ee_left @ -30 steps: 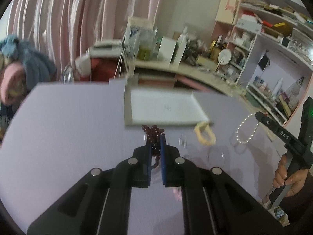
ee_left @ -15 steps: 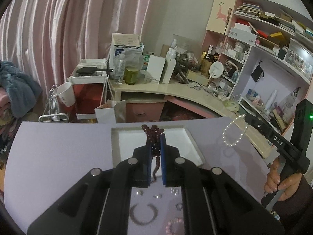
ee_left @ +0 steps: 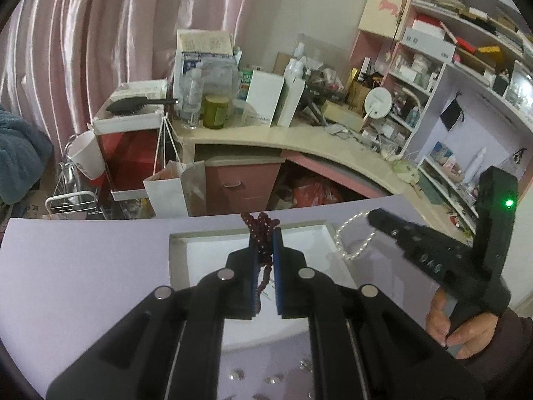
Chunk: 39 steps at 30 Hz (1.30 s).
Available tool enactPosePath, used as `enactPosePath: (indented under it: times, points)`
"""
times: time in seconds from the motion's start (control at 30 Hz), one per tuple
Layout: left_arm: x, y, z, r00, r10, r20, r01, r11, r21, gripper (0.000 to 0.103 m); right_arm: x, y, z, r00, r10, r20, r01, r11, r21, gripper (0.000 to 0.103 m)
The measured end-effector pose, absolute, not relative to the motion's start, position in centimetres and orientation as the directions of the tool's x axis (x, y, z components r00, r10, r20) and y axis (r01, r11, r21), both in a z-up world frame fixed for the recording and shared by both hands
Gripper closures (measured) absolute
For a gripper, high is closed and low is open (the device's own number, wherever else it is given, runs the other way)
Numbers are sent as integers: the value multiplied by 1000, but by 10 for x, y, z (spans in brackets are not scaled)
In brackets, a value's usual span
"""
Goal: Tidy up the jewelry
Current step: 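Carry both pieces into the white tray and open both tools to release them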
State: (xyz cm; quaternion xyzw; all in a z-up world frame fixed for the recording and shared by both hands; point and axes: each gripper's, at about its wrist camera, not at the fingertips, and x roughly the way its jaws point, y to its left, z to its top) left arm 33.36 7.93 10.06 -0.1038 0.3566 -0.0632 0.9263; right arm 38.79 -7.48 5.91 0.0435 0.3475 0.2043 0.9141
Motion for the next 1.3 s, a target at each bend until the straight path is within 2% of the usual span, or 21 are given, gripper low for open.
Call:
enactPosePath:
  times: [0.23, 0.3, 0.33, 0.37, 0.4, 0.77, 1.1, 1.13, 1.17, 1.23, 1.3]
  points:
    - [365, 81, 75, 705, -198, -681, 40, 970, -241, 95, 419, -63, 26, 629, 387, -674, -323, 919, 226, 93]
    - [373, 82, 67, 694, -197, -692, 37, 970, -240, 95, 428, -64, 15, 611, 373, -698, -303, 925, 229, 88]
    - [376, 83, 63, 690, -198, -697, 35, 970, -242, 95, 430, -67, 12, 600, 371, -709, -291, 927, 238, 69]
    - [379, 84, 59, 684, -200, -702, 32, 969, -246, 95, 432, -69, 9, 594, 373, -713, -282, 926, 250, 55]
    - [381, 84, 57, 680, -203, -705, 31, 968, -248, 95, 431, -75, 9, 601, 376, -705, -270, 926, 263, 35]
    - [396, 87, 37, 654, -203, -729, 20, 968, -251, 95, 423, -110, 8, 635, 322, -702, -195, 946, 258, 34]
    - [405, 87, 29, 660, -187, -728, 6, 970, -244, 94, 419, -106, 9, 641, 322, -696, -226, 947, 230, 34]
    - [404, 88, 28, 662, -183, -727, 1, 970, -244, 89, 416, -106, 10, 642, 322, -695, -229, 947, 227, 34]
    - [403, 89, 27, 664, -182, -726, -2, 969, -245, 73, 413, -107, 10, 644, 322, -694, -232, 947, 224, 34]
    - [395, 91, 29, 677, -170, -716, -22, 968, -251, 54, 405, -108, 13, 651, 321, -688, -238, 947, 216, 34]
    - [385, 95, 33, 690, -176, -702, -26, 963, -267, 54, 395, -111, 17, 664, 314, -679, -243, 949, 201, 34]
